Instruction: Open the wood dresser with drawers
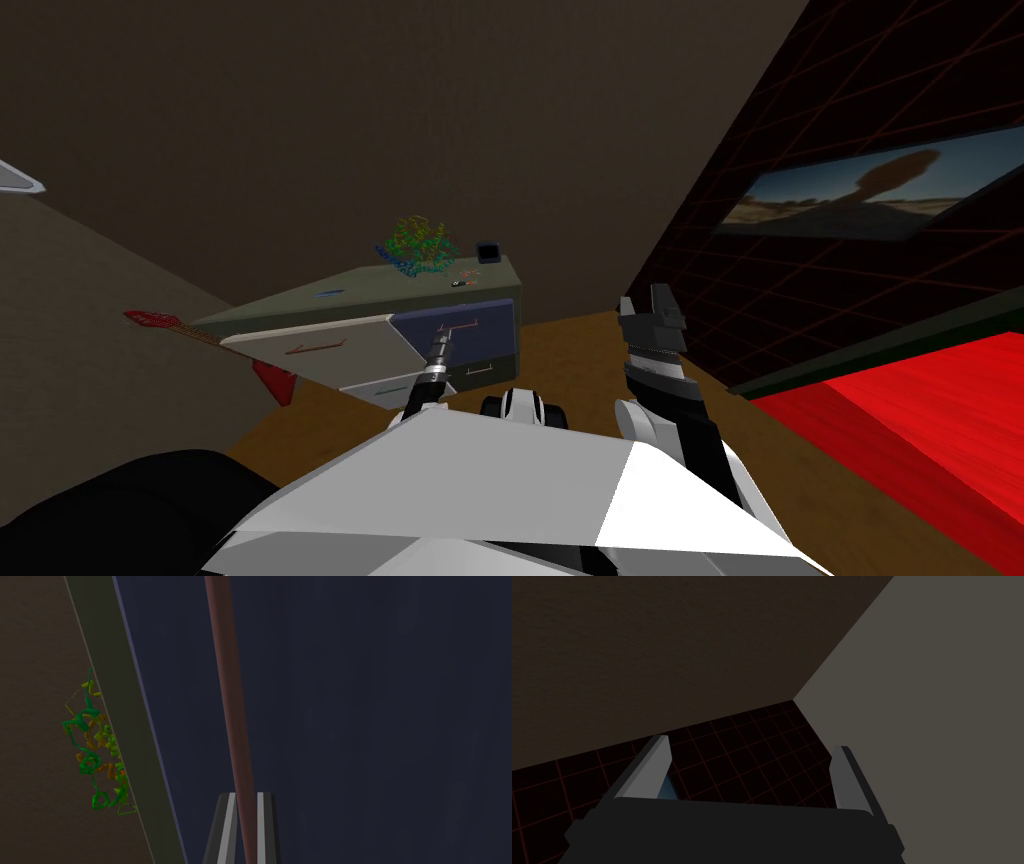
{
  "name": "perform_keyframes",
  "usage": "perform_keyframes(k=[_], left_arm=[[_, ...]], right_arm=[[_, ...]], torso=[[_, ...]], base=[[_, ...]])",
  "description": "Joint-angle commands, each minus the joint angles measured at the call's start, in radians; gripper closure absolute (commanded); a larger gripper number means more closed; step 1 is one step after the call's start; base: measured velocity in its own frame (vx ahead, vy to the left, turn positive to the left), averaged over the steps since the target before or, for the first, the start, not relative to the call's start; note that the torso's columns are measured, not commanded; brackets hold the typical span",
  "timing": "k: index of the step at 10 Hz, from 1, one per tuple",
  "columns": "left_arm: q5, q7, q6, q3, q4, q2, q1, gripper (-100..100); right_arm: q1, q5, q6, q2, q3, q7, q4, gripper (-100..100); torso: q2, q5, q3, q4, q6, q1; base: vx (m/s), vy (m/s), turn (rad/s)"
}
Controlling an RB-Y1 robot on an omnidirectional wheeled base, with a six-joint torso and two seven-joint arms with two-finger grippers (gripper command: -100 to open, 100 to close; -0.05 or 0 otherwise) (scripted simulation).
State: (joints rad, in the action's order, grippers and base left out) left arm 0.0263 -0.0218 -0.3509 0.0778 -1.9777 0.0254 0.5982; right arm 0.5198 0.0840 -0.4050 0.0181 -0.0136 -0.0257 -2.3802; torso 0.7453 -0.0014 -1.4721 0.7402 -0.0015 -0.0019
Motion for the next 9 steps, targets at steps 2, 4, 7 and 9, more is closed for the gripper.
perform_keyframes(k=[2,4,7,9], left_arm=[[0.001,-0.009,-0.008,-0.02,-0.045,-0.007,0.047,100],[0.004,-0.013,-0.018,-0.037,-0.045,-0.014,0.075,100],[0.009,-0.024,-0.051,-0.072,-0.083,-0.032,0.136,100],[0.006,-0.03,-0.015,-0.072,-0.124,-0.029,0.173,-100]], right_arm=[[0.0,0.0,0.0,0.0,0.0,0.0,0.0,0],[0.0,0.0,0.0,0.0,0.0,0.0,0.0,0],[0.0,0.0,0.0,0.0,0.0,0.0,0.0,0],[0.0,0.0,0.0,0.0,0.0,0.0,0.0,0]], torso=[[-0.001,-0.001,0.0,0.001,0.0,-0.001],[-0.007,-0.002,-0.004,0.001,0.001,0.001],[-0.001,-0.001,-0.001,0.001,0.0,-0.001],[-0.007,-0.002,-0.005,0.001,0.002,-0.001]], base=[[-0.142,-0.053,0.029],[-0.073,-0.034,0.04],[-0.152,-0.067,0.106],[-0.041,-0.023,-0.005]])
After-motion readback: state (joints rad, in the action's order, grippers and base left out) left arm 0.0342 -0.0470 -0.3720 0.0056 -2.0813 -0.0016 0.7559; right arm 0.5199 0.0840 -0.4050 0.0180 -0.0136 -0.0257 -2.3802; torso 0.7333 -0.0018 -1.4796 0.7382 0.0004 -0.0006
